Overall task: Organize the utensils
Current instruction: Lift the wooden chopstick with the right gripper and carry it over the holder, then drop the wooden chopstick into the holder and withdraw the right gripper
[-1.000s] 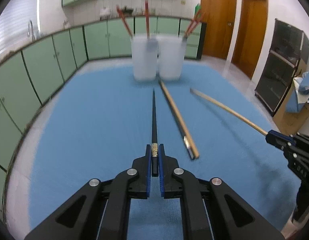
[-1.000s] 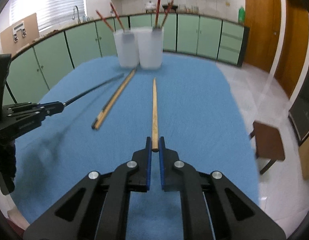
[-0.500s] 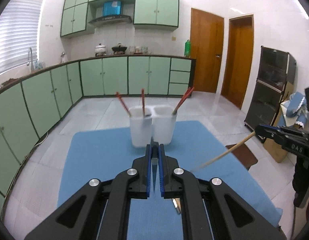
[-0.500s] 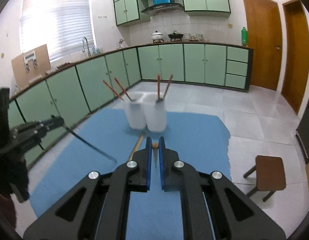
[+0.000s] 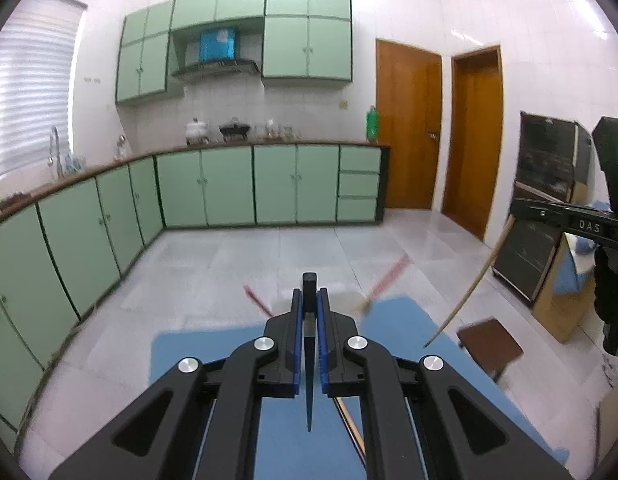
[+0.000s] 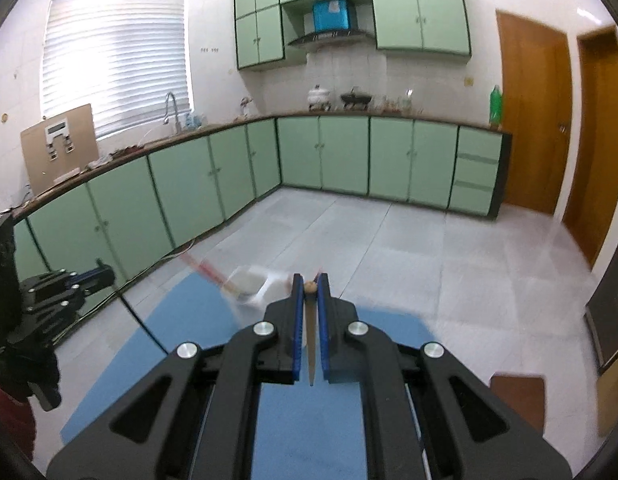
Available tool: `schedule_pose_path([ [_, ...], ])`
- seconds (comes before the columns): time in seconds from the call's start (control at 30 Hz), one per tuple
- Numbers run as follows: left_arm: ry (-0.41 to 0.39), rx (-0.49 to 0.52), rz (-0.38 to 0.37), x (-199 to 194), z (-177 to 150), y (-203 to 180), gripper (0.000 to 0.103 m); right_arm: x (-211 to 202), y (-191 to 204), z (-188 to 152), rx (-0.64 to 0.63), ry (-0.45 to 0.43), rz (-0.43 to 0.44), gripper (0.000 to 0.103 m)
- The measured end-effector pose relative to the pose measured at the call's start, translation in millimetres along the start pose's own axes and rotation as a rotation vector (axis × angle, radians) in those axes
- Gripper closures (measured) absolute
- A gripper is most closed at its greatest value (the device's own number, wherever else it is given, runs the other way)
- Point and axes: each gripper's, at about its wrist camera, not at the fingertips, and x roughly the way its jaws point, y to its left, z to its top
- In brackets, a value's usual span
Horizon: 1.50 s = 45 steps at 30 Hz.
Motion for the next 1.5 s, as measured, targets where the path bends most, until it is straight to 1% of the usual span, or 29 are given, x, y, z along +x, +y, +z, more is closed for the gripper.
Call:
schedule_pose_path([
  [0.07, -0.036, 0.006, 0.024, 7.6, 19.9, 3.1, 0.096, 7.5, -3.0, 21.8, -0.023, -0.046, -0.040, 0.097],
  [0.13, -0.077, -0.002, 0.039, 17.1, 43.0, 8.6, 0.096, 14.5, -5.7, 36.6, -0.028, -0.084, -0.057, 0.097],
  [0.17, -0.093, -0.006, 0.041, 22.1, 52.4, 10.1, 0.096, 20.4, -6.0, 46.5, -0.023, -0.107, -0.053, 0.097],
  [0.23, -0.121, -0.019, 0.037, 35.9, 69.8, 12.1, 0.096, 32.4, -9.0, 58.0, -0.001, -0.126, -0.023, 0.097],
  [0.3, -0.139, -0.013, 0.045, 51.6, 81.0, 7.4, 0.096, 46.8, -7.6, 64.3, 0.012, -0.128, 0.012, 0.097],
  [0.37, -0.152, 0.002, 0.062, 65.3, 84.0, 3.3, 0.096, 66.2, -2.0, 65.1, 0.006, -0.115, 0.034, 0.097],
  [0.5, -0.131, -0.004, 0.043, 98.6, 75.2, -1.5, 0.096, 103.5, 16.9, 53.6, -0.031, -0.047, 0.043, 0.097],
  [0.6, -0.084, -0.015, 0.030, 118.6, 64.6, -1.5, 0.096, 124.5, 27.9, 42.4, -0.048, -0.003, 0.044, 0.097],
  [0.67, -0.055, -0.031, 0.016, 127.6, 56.6, 1.5, 0.096, 138.5, 31.4, 34.6, -0.052, 0.040, 0.053, 0.097],
  [0.7, -0.045, -0.040, 0.014, 130.4, 52.2, 3.4, 0.096, 140.9, 32.7, 30.7, -0.047, 0.047, 0.051, 0.096],
  [0.73, -0.042, -0.046, 0.014, 131.5, 50.4, 5.4, 0.095, 141.4, 34.0, 28.4, -0.042, 0.049, 0.051, 0.094],
  [0.77, -0.039, -0.053, 0.009, 130.5, 48.6, 7.0, 0.092, 141.5, 35.0, 27.1, -0.038, 0.050, 0.051, 0.087],
  [0.8, -0.036, -0.059, 0.006, 127.8, 47.5, 9.2, 0.086, 139.6, 33.1, 25.9, -0.030, 0.046, 0.050, 0.083],
  [0.83, -0.039, -0.061, 0.009, 124.8, 47.4, 11.2, 0.081, 136.5, 31.8, 25.1, -0.022, 0.039, 0.045, 0.075],
  [0.87, -0.043, -0.062, 0.012, 121.9, 47.2, 14.0, 0.080, 131.2, 28.6, 24.2, -0.010, 0.030, 0.038, 0.072],
  [0.93, -0.050, -0.063, 0.017, 109.8, 44.8, 15.8, 0.079, 120.7, 24.0, 20.4, 0.013, 0.017, 0.037, 0.071],
  [0.97, -0.052, -0.064, 0.016, 105.2, 43.1, 16.4, 0.078, 113.5, 20.7, 18.4, 0.028, 0.007, 0.034, 0.067],
  [1.0, -0.053, -0.066, 0.018, 98.0, 41.1, 16.8, 0.075, 108.0, 18.7, 16.2, 0.039, 0.000, 0.028, 0.064],
  [1.03, -0.055, -0.065, 0.022, 90.8, 38.3, 16.7, 0.072, 99.5, 16.6, 12.3, 0.052, -0.009, 0.020, 0.058],
  [1.1, -0.063, -0.059, 0.028, 74.1, 27.8, 14.7, 0.067, 81.6, 14.5, 1.0, 0.066, -0.028, 0.016, 0.051],
  [1.17, -0.058, -0.050, 0.038, 60.1, 15.4, 10.7, 0.061, 65.6, 15.8, -14.3, 0.071, -0.039, 0.009, 0.038],
  [1.23, -0.035, -0.054, 0.041, 45.4, -6.2, 5.7, 0.056, 48.2, 20.6, -40.4, 0.069, -0.037, 0.003, 0.030],
  [1.27, -0.013, -0.056, 0.041, 38.4, -22.6, 2.9, 0.055, 43.8, 22.9, -50.5, 0.068, -0.031, 0.001, 0.027],
  [1.33, 0.032, -0.059, 0.052, 32.7, -49.2, -1.6, 0.052, 35.0, 30.2, -84.0, 0.071, -0.007, -0.005, 0.023],
  [1.37, 0.054, -0.061, 0.056, 32.0, -59.5, -3.2, 0.051, 33.1, 35.6, -105.1, 0.072, 0.020, -0.014, 0.023],
  [1.47, 0.178, -0.078, 0.078, 36.3, -115.7, -7.1, 0.050, 33.2, 50.0, -154.4, 0.069, 0.091, -0.035, 0.023],
  [1.5, 0.209, -0.086, 0.083, 39.6, -126.9, -7.0, 0.050, 35.2, 55.7, -173.5, 0.073, 0.121, -0.035, 0.022],
])
